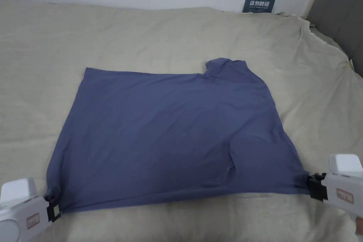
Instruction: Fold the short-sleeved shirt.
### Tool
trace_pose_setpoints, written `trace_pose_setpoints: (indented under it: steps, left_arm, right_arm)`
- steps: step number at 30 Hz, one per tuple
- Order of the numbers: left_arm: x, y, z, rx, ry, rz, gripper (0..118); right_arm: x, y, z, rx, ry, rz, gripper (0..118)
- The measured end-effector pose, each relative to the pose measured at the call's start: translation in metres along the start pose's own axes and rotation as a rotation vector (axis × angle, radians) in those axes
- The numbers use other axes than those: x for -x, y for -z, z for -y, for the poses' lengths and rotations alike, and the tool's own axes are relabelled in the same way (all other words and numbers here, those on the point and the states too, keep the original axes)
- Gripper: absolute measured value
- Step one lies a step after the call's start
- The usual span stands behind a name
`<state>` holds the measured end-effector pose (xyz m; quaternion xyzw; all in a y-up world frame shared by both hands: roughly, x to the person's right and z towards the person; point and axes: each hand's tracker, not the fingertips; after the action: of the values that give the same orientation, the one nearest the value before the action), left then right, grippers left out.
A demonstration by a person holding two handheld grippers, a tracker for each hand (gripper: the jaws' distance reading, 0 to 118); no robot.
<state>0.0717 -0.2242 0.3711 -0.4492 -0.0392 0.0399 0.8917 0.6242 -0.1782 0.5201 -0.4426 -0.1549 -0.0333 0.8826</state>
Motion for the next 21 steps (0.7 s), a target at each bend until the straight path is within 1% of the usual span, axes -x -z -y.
trace_pose_setpoints:
  steps: [1,3,6,7,8,9,10,11,12,13,14,15,17,18,20,21]
  left_arm:
    - [0.002,-0.005,0.005,-0.003,-0.015,0.0,0]
    - [0.006,-0.013,0.011,0.0,-0.029,0.002,0]
    - [0.005,-0.017,0.019,-0.006,-0.005,-0.01,0]
    - [0.005,-0.018,0.021,-0.013,0.0,-0.016,2]
    - [0.003,-0.018,0.021,-0.015,0.001,-0.019,14]
    - [0.004,-0.018,0.02,-0.009,0.0,-0.036,29]
    - [0.005,-0.019,0.02,-0.008,-0.003,-0.042,53]
    - [0.007,-0.021,0.018,-0.014,-0.007,-0.073,84]
    - [0.009,-0.024,0.018,-0.019,-0.002,-0.097,99]
    - [0.014,-0.03,0.015,-0.035,-0.011,-0.113,106]
    - [0.018,-0.036,0.012,-0.067,-0.028,-0.128,108]
    - [0.024,-0.044,0.008,-0.102,-0.051,-0.134,108]
    - [0.033,-0.061,-0.004,-0.15,-0.122,-0.131,108]
    - [0.037,-0.069,-0.012,-0.174,-0.151,-0.105,108]
    - [0.035,-0.085,-0.026,-0.255,-0.163,-0.078,108]
    - [0.029,-0.092,-0.032,-0.318,-0.137,-0.081,109]
  right_arm:
    - [-0.008,0.005,0.01,0.004,0.012,-0.003,1]
    - [-0.011,0.002,0.027,0.0,0.048,-0.003,1]
    - [-0.019,0.001,0.047,0.008,0.164,-0.038,1]
    - [-0.02,0.001,0.052,0.008,0.182,-0.045,1]
    - [-0.021,0.0,0.054,-0.001,0.177,-0.056,2]
    - [-0.023,-0.001,0.057,-0.007,0.181,-0.071,3]
    - [-0.024,-0.002,0.058,-0.01,0.192,-0.083,7]
    - [-0.026,-0.004,0.057,-0.01,0.206,-0.089,26]
    - [-0.028,-0.007,0.056,-0.005,0.207,-0.086,53]
    - [-0.031,-0.011,0.055,-0.002,0.201,-0.08,82]
    - [-0.034,-0.015,0.054,-0.005,0.191,-0.07,108]
    - [-0.037,-0.022,0.052,-0.024,0.176,-0.044,113]
    - [-0.04,-0.043,0.044,-0.11,0.167,0.025,113]
    - [-0.041,-0.053,0.037,-0.149,0.16,0.051,113]
    - [-0.04,-0.07,0.023,-0.225,0.146,0.075,113]
    - [-0.037,-0.08,0.015,-0.271,0.144,0.084,113]
